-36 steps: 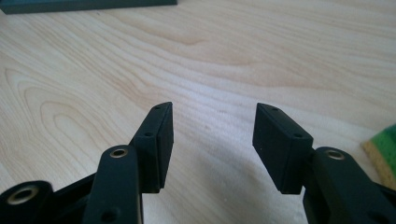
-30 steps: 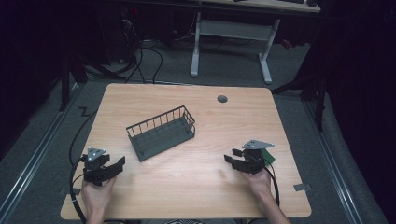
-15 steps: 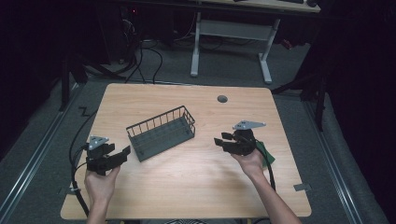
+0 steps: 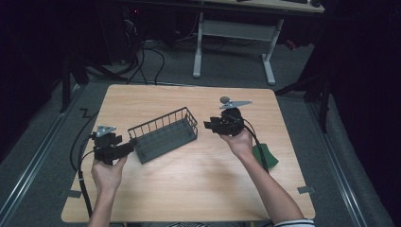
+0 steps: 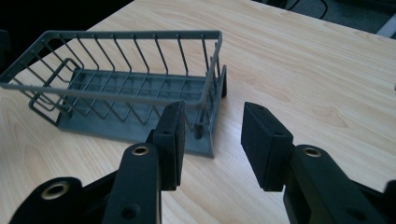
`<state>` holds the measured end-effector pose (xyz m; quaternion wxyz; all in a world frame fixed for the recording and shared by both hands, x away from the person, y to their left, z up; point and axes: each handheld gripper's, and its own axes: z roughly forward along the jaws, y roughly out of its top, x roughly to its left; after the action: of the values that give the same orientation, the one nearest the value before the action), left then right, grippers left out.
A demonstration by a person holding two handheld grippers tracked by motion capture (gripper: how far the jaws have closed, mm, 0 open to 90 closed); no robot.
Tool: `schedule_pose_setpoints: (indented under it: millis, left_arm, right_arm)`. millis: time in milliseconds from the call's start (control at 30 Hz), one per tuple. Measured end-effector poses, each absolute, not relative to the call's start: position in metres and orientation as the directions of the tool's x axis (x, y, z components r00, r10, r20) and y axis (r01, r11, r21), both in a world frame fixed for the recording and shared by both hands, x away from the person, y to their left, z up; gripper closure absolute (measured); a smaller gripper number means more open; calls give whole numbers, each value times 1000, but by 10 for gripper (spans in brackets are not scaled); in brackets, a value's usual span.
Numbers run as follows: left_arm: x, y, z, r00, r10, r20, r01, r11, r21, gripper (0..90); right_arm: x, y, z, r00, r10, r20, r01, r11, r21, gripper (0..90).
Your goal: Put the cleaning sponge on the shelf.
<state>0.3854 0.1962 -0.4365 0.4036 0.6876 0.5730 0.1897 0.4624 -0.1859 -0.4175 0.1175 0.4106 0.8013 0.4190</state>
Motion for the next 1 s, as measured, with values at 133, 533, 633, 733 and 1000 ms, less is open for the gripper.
schedule_pose_setpoints:
  millis: [133, 533, 633, 733, 1000]
  left_arm:
    - [392, 195, -436, 269, 937, -224, 641, -1, 767, 414]
    - [408, 185, -440, 245, 948, -204, 662, -10, 749, 476]
    - [410, 184, -441, 234, 951, -202, 664, -4, 748, 490]
    - [410, 186, -442, 226, 951, -209, 665, 6, 747, 515]
    - [413, 186, -447, 201, 961, -188, 683, 1, 731, 563]
  right_arm:
    - [475, -175, -419, -636, 752, 173, 572, 308, 761, 621]
    - [504, -147, -432, -614, 766, 188, 605, 305, 735, 652]
    - [509, -141, -436, -608, 773, 183, 615, 312, 724, 664]
    - [513, -136, -439, -606, 778, 167, 619, 328, 714, 689]
    - [515, -129, -444, -612, 783, 108, 605, 376, 702, 751]
